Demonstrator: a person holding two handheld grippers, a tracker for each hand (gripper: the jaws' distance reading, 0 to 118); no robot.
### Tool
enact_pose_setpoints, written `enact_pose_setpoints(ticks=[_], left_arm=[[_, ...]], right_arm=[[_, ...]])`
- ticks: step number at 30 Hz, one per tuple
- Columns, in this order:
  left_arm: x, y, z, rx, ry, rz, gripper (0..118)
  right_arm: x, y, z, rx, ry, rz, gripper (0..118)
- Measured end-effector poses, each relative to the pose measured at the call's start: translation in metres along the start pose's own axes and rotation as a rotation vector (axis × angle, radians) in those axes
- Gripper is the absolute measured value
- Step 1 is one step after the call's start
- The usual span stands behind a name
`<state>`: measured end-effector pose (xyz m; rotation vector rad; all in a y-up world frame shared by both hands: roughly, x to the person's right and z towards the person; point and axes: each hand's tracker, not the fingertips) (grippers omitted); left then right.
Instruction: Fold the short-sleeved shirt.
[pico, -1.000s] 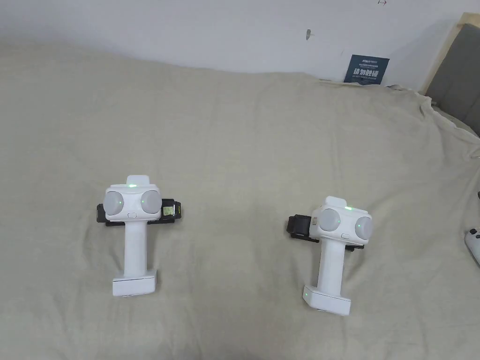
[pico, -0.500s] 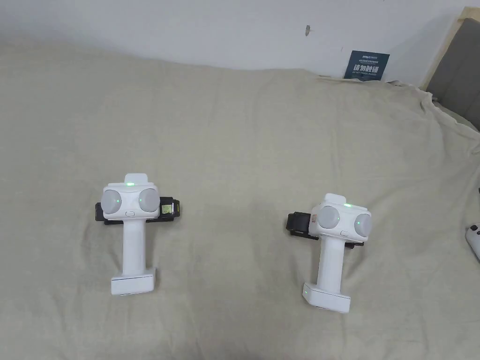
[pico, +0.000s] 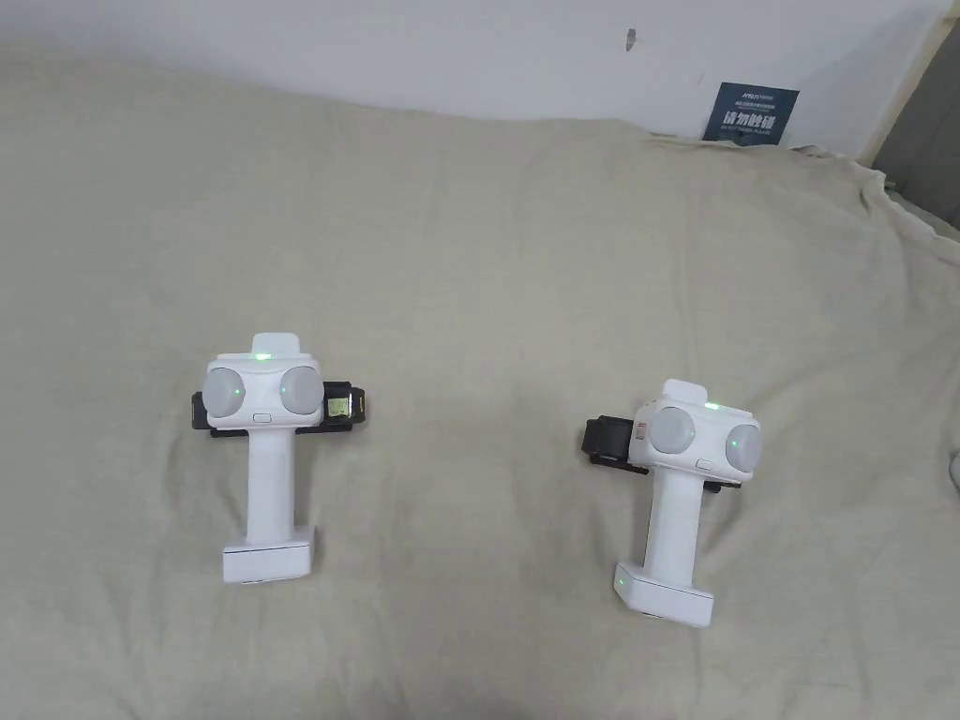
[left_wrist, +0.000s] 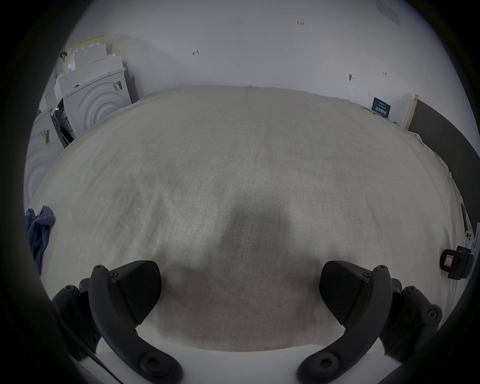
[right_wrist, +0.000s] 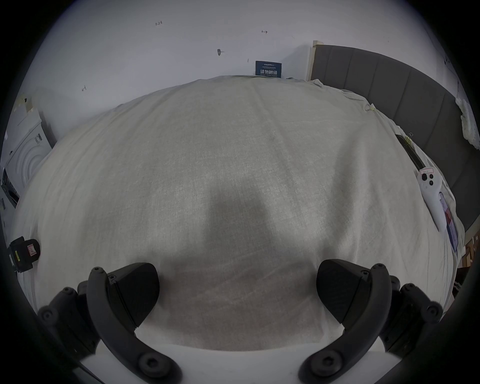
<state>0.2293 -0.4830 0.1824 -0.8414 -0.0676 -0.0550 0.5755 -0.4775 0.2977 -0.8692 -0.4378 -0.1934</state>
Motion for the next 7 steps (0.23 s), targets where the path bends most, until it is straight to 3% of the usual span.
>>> enact_pose_setpoints(ticks=[7], left_arm=[[0.0001, 0.0002, -0.0012, 0.0, 0.0, 0.0, 118]], right_arm=[[-0.0006, 0.0, 0.0008, -0.001, 0.0, 0.0, 118]])
